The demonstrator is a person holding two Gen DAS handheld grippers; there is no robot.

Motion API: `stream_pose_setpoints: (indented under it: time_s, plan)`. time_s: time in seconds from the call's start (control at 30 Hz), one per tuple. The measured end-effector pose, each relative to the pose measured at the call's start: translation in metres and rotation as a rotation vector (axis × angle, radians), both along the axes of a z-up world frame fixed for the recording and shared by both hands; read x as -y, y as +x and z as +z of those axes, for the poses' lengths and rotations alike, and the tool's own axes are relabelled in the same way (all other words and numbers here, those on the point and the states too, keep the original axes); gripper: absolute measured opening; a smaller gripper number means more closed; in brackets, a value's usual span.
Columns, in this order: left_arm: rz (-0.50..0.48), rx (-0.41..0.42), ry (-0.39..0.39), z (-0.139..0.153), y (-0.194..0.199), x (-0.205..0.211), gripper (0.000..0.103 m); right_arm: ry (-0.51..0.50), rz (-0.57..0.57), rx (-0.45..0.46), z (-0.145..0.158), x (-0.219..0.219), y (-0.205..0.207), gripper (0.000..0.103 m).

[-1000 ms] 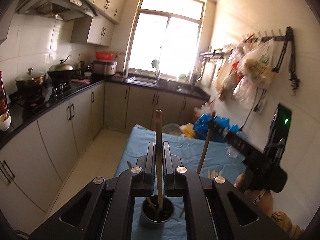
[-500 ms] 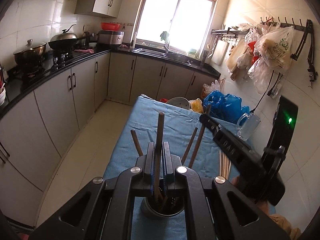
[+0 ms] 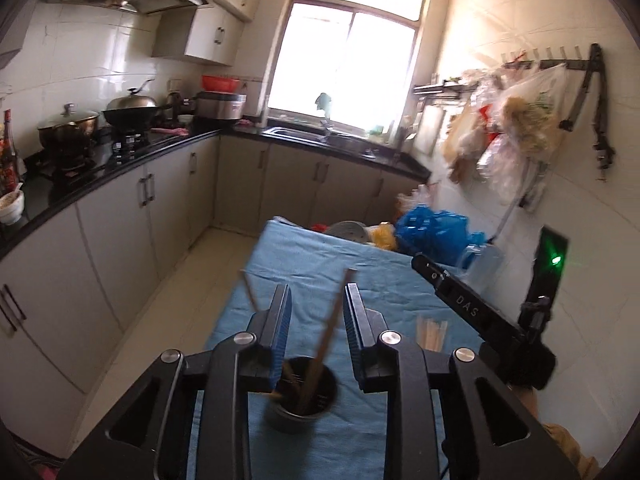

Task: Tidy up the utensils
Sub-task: 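Move the left tool back to the pile and grasp another chopstick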

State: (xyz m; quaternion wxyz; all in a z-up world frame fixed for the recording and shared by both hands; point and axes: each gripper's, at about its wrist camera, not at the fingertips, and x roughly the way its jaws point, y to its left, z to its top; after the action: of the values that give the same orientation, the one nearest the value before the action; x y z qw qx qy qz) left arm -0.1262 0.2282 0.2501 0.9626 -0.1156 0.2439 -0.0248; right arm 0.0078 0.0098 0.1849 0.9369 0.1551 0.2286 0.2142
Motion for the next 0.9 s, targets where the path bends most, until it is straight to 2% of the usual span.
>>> stream_pose_setpoints:
  time_s: [0.13, 0.2, 0.3, 0.37, 0.4, 0.57, 0.77, 0.9]
  plan:
    - [-0.090, -0.015, -0.033, -0.008, -0.008, 0.033, 0.033, -0.047, -0.086, -0.078, -0.027, 0.063, 0.003, 0.052]
    - [-0.145, -0.042, -0.038, -0.019, -0.004, 0.055, 0.034, -0.082, -0.136, -0.168, -0.054, 0.097, 0.010, 0.052]
    - [-0.208, -0.111, -0.030, -0.043, 0.011, 0.091, 0.034, -0.107, -0.149, -0.332, -0.099, 0.136, 0.024, 0.051]
    - [-0.249, -0.178, -0.045, -0.065, 0.027, 0.114, 0.034, -0.114, -0.136, -0.413, -0.125, 0.150, 0.031, 0.042]
    - [-0.257, -0.205, -0.045, -0.073, 0.035, 0.122, 0.034, -0.110, -0.125, -0.440, -0.135, 0.154, 0.033, 0.041]
    - [-0.264, -0.353, -0.035, -0.130, 0.084, 0.159, 0.034, -0.125, -0.128, -0.482, -0.157, 0.158, 0.054, 0.033]
    - [-0.227, -0.453, -0.052, -0.178, 0.148, 0.182, 0.034, -0.201, -0.151, -0.523, -0.170, 0.157, 0.092, 0.029]
    - [-0.216, -0.499, -0.049, -0.203, 0.183, 0.198, 0.034, -0.251, -0.158, -0.500, -0.168, 0.153, 0.107, 0.029]
